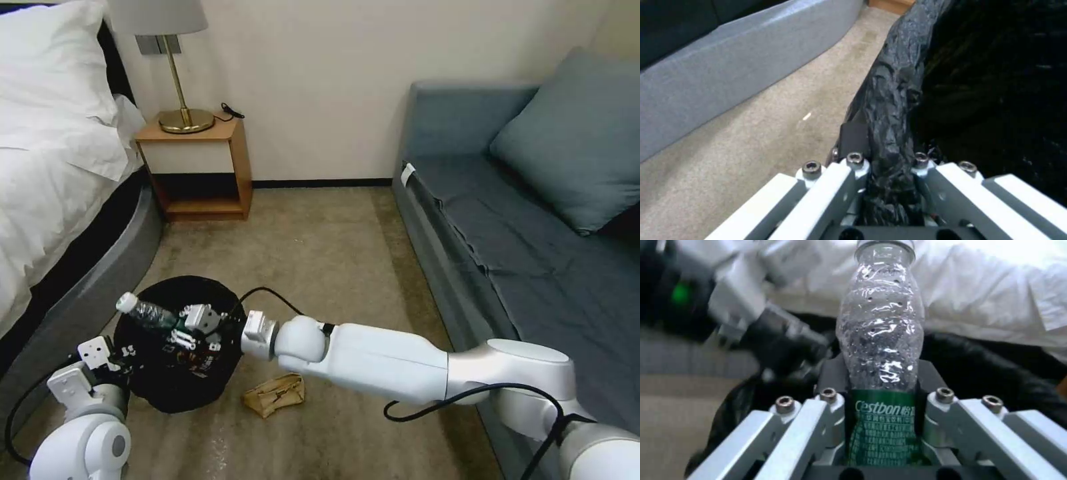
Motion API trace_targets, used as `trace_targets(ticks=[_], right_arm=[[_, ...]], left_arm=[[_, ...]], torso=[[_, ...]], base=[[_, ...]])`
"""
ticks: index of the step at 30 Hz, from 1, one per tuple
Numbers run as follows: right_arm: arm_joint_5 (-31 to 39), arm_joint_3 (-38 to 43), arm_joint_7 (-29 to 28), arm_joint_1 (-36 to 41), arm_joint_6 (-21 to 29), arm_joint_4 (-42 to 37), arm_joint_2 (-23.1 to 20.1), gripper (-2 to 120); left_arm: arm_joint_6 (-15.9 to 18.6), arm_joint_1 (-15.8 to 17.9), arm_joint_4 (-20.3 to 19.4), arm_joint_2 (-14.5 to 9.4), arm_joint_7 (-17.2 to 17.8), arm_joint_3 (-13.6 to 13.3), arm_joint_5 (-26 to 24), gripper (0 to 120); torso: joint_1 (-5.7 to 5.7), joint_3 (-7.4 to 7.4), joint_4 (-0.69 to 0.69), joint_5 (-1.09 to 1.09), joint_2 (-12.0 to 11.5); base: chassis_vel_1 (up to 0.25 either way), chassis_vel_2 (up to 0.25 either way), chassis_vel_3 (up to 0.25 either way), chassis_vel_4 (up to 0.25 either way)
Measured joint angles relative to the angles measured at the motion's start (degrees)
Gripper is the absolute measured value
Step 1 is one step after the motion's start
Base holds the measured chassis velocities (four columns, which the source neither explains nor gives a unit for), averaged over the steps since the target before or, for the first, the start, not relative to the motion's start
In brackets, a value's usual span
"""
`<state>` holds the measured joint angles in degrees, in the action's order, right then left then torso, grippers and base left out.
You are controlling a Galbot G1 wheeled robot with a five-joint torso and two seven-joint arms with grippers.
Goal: Pick up the trash bin, then pick up the garbage on the floor and place it into the trash bin.
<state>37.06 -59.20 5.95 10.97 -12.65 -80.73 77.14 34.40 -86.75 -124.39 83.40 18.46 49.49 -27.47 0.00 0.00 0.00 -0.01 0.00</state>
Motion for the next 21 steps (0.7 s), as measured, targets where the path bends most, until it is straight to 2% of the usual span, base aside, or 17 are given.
trace_targets(ticks=[3, 4, 7, 11, 12, 13, 16, 21], right_arm=[[-1.1, -0.5, -0.1, 0.0, 0.2, 0.2, -0.5, 35], [-1.1, -0.5, -0.1, 0.0, 0.2, 0.2, -0.5, 35], [-1.8, -0.2, 0.2, 0.0, 0.3, 0.3, -0.6, 50], [-2.1, 0.2, 0.3, 0.0, 0.4, 0.3, -0.6, 58], [-2.4, 0.4, 0.4, 0.0, 0.5, 0.4, -0.6, 67], [-2.4, 0.4, 0.4, 0.0, 0.5, 0.4, -0.6, 67], [-2.9, 0.8, 0.6, 0.0, 0.7, 0.4, -0.7, 81], [-3.2, 4.9, -0.5, 0.2, 0.9, -0.1, -0.5, 98]], left_arm=[[0.0, 0.1, 0.0, 0.1, 0.0, -0.3, 0.2, 3], [0.0, 0.1, 0.0, 0.1, 0.0, -0.3, 0.2, 3], [0.1, 0.2, 0.0, 0.2, 0.1, -0.5, 0.3, 3], [0.1, 0.2, 0.0, 0.3, 0.1, -0.6, 0.4, 3], [0.1, 0.2, -0.1, 0.3, 0.1, -0.6, 0.4, 3], [0.1, 0.2, -0.1, 0.3, 0.1, -0.6, 0.4, 3], [0.1, 0.2, -0.1, 0.3, 0.1, -0.6, 0.5, 3], [0.3, 0.3, -0.1, 0.2, 0.1, -0.5, 0.5, 3]], torso=[[0.00, 0.00, 0.00, 0.01, 0.0], [0.00, 0.00, 0.00, 0.01, 0.0], [0.00, 0.00, 0.00, 0.01, 0.0], [0.00, 0.00, 0.00, 0.01, 0.0], [0.00, 0.00, 0.00, 0.01, 0.0], [0.00, 0.00, 0.00, 0.01, 0.0], [0.00, 0.00, 0.00, 0.01, 0.0], [0.00, 0.00, 0.01, 0.01, 0.0]], base=[[0.000, 0.000, 0.000, 0.000], [0.000, 0.000, 0.000, 0.000], [0.000, 0.000, 0.000, 0.000], [0.000, 0.000, 0.000, 0.000], [0.000, 0.000, 0.000, 0.000], [0.000, 0.000, 0.000, 0.000], [0.000, 0.000, 0.000, 0.000], [0.000, 0.000, 0.000, 0.000]])
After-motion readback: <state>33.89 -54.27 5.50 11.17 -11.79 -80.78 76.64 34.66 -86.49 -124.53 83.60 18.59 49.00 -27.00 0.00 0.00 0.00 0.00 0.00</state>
